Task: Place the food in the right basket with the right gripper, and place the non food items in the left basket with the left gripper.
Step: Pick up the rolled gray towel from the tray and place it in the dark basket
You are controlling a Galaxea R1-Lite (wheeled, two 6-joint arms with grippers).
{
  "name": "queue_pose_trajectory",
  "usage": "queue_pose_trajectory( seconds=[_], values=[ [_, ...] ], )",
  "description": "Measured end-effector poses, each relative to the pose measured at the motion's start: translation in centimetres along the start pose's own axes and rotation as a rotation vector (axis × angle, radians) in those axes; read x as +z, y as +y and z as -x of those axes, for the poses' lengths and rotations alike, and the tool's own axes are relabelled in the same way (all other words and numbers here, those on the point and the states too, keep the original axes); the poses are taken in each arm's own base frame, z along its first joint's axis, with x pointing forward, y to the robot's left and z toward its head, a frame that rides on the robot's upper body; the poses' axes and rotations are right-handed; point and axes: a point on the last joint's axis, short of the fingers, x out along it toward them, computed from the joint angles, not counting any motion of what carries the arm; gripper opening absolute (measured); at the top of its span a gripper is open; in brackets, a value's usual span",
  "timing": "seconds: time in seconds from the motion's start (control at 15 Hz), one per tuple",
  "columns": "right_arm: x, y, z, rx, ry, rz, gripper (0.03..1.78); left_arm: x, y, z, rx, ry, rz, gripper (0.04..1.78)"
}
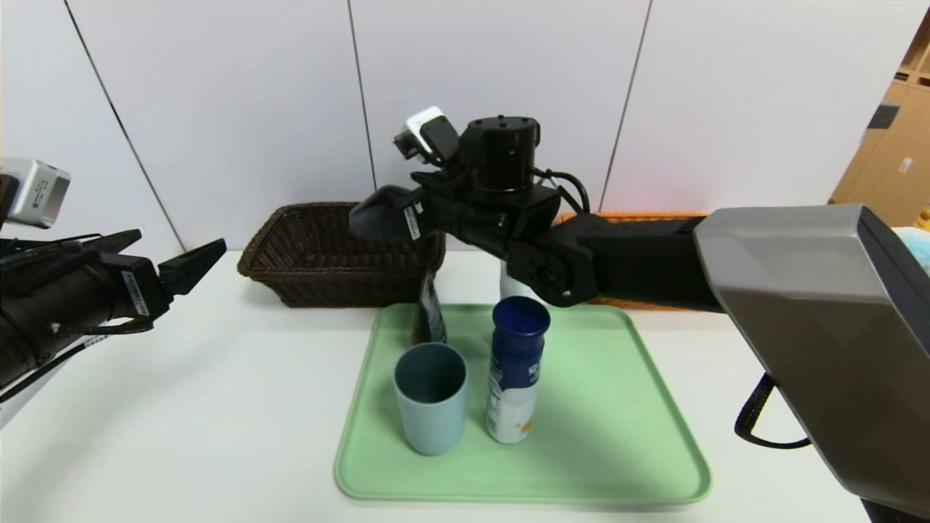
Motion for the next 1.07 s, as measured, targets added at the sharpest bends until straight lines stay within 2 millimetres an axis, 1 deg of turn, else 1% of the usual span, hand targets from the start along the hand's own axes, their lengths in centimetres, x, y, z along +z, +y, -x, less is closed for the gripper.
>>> queue_pose_trajectory(
  seconds=[0.07, 0.2, 0.47, 0.73, 1.07],
  values=[
    [-0.23, 0.02, -0.13, -0.003, 0.004, 0.001, 0.83, 0.00, -0.01, 0.00, -0.001, 0.000, 0.000, 1.69],
    [-0.41, 0.01, -0.22, -0.004, 0.006, 0.002, 1.03, 0.00, -0.01, 0.00, -0.001, 0.000, 0.000, 1.69],
    [-0.24, -0.42, -0.14, -0.014, 0.001, -0.001, 1.30, -0.03, -0.01, 0.00, -0.001, 0.001, 0.000, 1.69],
    [-0.25, -0.45, -0.12, -0.015, 0.005, 0.002, 1.46, 0.00, -0.01, 0.03, 0.000, 0.000, 0.001, 1.69],
    [-0.35, -0.39, -0.12, -0.043, 0.022, -0.003, 1.58, 0.08, -0.01, 0.17, 0.002, -0.005, -0.001, 1.69]
  ],
)
